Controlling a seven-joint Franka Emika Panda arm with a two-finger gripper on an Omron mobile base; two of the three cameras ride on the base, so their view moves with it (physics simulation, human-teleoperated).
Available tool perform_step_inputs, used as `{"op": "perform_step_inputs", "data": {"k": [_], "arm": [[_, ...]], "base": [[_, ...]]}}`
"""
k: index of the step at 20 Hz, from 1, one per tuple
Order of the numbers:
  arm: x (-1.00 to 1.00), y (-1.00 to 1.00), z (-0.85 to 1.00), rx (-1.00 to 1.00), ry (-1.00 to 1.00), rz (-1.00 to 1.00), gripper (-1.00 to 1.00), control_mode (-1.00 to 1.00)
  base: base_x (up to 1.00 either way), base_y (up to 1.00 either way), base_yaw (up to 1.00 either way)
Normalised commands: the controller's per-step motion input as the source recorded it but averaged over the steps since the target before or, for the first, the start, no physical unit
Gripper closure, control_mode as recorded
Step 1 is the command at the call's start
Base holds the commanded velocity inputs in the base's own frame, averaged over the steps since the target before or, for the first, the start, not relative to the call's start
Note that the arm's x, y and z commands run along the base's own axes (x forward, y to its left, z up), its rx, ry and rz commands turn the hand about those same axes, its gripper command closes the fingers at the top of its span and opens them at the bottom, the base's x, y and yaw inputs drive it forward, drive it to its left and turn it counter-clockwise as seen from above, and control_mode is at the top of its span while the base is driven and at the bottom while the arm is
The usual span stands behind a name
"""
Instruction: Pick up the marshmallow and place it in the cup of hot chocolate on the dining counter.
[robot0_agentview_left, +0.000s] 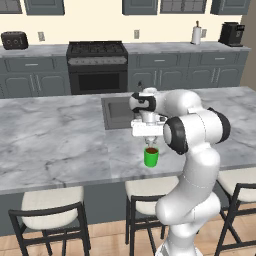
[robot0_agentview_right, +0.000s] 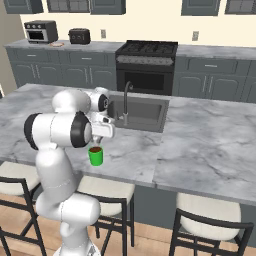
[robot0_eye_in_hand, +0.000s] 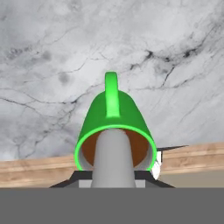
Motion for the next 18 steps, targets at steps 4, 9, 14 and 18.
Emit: {"op": "perform_step_inputs", "data": {"k": [4,9,14,18], "arm": [[-0.04,0.00,0.00,0.00,-0.08,0.00,1.00,-1.00],[-0.13,0.00,0.00,0.00,-0.04,0.00,1.00,-1.00],[0.18,0.00,0.00,0.00,0.00,0.00,1.00,-1.00],[0.08,0.00,-0.13,0.00,0.00,0.00,1.00,-1.00]], "base": [[0.00,0.00,0.00],[0.00,0.00,0.00],[0.00,0.00,0.00],[0.00,0.00,0.00]]}}
